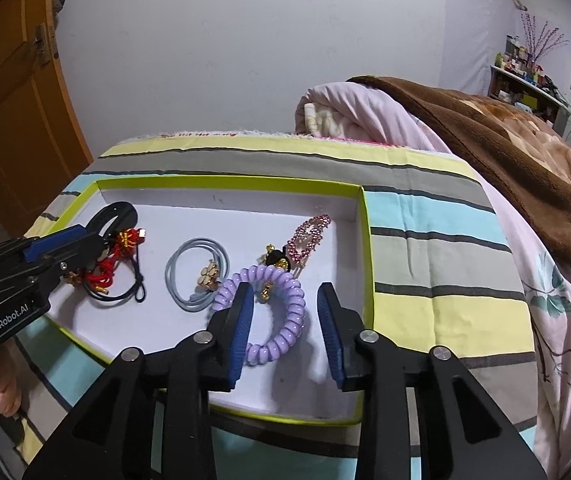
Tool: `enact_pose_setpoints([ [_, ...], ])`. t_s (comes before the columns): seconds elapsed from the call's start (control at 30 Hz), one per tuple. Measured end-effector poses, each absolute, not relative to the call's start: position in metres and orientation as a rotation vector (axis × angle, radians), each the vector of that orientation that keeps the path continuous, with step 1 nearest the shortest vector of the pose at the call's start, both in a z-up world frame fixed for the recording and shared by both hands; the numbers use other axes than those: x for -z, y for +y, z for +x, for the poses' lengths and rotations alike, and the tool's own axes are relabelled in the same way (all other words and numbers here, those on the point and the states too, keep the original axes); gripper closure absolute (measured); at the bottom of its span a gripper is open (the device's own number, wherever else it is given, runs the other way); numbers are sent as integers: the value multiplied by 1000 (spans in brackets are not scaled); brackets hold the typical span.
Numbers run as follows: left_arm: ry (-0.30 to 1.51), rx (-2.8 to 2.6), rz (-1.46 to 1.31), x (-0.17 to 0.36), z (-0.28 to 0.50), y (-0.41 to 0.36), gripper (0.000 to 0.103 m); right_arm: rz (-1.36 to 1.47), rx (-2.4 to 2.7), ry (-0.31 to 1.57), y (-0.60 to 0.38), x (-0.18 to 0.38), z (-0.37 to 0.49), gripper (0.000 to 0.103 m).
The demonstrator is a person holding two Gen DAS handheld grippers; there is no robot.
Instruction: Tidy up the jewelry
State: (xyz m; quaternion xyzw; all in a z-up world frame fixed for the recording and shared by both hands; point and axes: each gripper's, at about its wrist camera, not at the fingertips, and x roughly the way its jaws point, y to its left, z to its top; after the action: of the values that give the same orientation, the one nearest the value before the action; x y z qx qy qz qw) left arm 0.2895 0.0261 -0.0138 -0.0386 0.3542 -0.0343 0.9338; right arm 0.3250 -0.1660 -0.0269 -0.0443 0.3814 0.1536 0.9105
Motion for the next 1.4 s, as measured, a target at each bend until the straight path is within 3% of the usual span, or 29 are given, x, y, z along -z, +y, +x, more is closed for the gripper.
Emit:
enact_pose_setpoints([
  [0.4,678,54,-68,-11,248,25,67,-87,-325,727,-168,1,288,68],
  [0.93,588,39,-49,-46,139,11,67,-64,-345,613,-181,-41,171,68],
  [1.4,547,3,-74,-54,64,4,67,-36,-326,586,-196,-44,89,68],
])
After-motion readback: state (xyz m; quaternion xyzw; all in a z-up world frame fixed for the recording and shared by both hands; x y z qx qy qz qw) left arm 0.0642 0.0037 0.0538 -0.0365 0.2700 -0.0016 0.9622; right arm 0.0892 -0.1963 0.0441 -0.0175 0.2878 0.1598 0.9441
